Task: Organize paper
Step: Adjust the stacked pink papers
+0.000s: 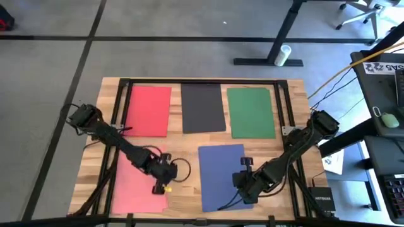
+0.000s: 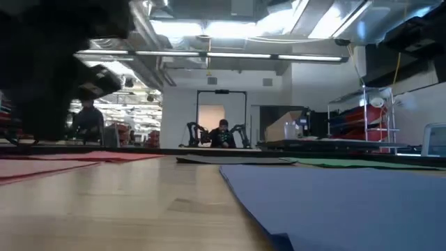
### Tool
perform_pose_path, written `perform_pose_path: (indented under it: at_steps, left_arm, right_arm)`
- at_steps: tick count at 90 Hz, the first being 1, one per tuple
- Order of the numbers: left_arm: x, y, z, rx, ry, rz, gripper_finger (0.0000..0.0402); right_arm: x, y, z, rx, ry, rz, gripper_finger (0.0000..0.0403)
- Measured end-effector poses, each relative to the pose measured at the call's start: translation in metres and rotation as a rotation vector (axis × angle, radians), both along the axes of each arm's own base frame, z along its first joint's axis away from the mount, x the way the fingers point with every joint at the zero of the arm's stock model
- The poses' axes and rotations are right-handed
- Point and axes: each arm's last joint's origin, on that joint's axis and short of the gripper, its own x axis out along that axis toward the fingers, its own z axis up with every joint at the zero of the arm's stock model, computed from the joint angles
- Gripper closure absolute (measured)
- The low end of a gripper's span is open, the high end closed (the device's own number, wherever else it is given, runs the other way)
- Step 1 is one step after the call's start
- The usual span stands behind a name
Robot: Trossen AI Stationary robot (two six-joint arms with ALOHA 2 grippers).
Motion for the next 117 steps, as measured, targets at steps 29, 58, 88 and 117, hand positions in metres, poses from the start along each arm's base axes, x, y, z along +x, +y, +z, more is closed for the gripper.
perform_pose_path:
  at_steps: [29, 58, 88, 117]
  left_arm:
    - [0.007, -0.019, -0.023, -0.066, 0.035, -0.015, 0.0402]
    - [0.002, -0.035, -0.014, -0.063, 0.095, -0.055, 0.0402]
    - [-0.007, -0.046, -0.011, -0.086, 0.130, -0.053, 0.0402]
    - [0.017, -0.043, 0.010, -0.100, 0.030, -0.091, 0.0402]
  right_arm:
    - [0.000, 0.000, 0.000, 0.001, 0.001, 0.001, 0.0403]
    - [0.000, 0.000, 0.000, 0.002, 0.003, 0.002, 0.0403]
    - [0.000, 0.000, 0.000, 0.002, 0.003, 0.003, 0.0403]
    - [0.000, 0.000, 0.000, 0.002, 0.003, 0.004, 0.0403]
